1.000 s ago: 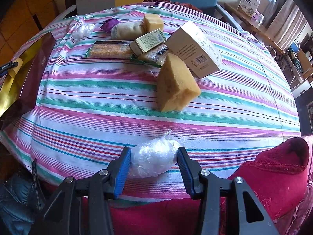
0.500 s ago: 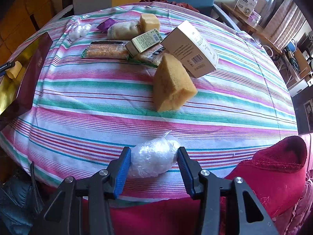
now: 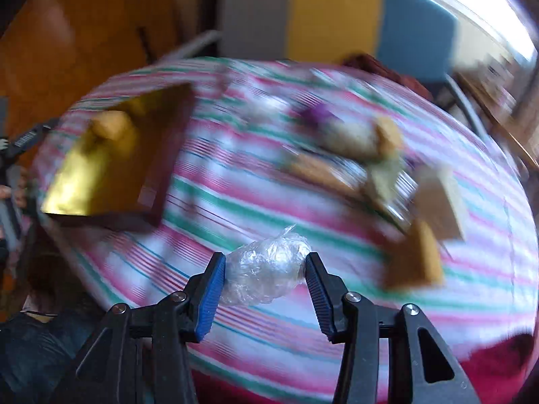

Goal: Organize objects
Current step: 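Lower the plastic-wrapped bundle into the gold tray and open the right tool, then grasp the second plastic-wrapped white bundle on the table with the left tool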

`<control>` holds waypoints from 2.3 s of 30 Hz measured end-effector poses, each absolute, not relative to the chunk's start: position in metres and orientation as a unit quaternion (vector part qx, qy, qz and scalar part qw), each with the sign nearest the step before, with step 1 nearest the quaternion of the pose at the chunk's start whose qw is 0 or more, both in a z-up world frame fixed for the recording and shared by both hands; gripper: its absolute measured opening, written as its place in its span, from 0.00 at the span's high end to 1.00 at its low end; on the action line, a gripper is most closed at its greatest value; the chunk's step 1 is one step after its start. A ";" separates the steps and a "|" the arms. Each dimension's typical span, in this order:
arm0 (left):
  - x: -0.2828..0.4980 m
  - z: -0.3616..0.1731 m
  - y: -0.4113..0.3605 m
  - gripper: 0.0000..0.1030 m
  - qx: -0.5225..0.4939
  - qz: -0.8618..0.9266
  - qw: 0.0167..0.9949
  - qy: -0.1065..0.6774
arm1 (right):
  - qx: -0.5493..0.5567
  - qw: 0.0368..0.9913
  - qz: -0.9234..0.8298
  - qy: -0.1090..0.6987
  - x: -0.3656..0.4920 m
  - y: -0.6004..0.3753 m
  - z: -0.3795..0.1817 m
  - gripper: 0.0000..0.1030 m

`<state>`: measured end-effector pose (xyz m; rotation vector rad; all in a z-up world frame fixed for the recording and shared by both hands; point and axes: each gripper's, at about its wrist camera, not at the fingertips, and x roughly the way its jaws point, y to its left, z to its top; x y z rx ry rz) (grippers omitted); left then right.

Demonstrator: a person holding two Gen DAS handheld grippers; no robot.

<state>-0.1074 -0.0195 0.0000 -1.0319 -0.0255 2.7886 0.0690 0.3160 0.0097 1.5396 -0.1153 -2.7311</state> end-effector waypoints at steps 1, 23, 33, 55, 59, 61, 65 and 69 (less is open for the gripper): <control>-0.102 0.000 -0.026 0.07 -0.347 0.935 0.079 -0.009 | 0.483 0.032 -0.875 -0.028 0.053 0.297 0.016 0.53; -0.061 -0.033 -0.115 0.07 -0.392 0.913 0.042 -0.101 | 0.497 0.216 -0.840 0.033 -0.172 0.083 -0.050 0.49; -0.062 -0.033 -0.111 0.06 -0.395 0.912 0.043 -0.100 | 0.487 0.257 -0.832 0.067 -0.175 0.070 -0.051 0.25; -0.034 -0.006 -0.037 0.06 -0.377 0.917 0.125 -0.038 | 0.444 0.142 -0.884 -0.020 -0.047 0.172 -0.005 0.25; -0.031 -0.005 -0.015 0.06 -0.380 0.914 0.142 -0.026 | 0.439 0.108 -0.891 -0.035 -0.023 0.202 -0.002 0.25; -0.031 -0.004 -0.005 0.06 -0.382 0.911 0.151 -0.022 | 0.436 0.090 -0.895 -0.040 -0.010 0.218 -0.002 0.25; -0.030 -0.005 0.012 0.06 -0.391 0.904 0.174 -0.019 | 0.437 0.051 -0.896 -0.060 0.012 0.254 -0.003 0.25; -0.026 -0.004 0.033 0.06 -0.392 0.897 0.202 -0.003 | 0.444 0.007 -0.893 -0.080 0.032 0.291 -0.009 0.25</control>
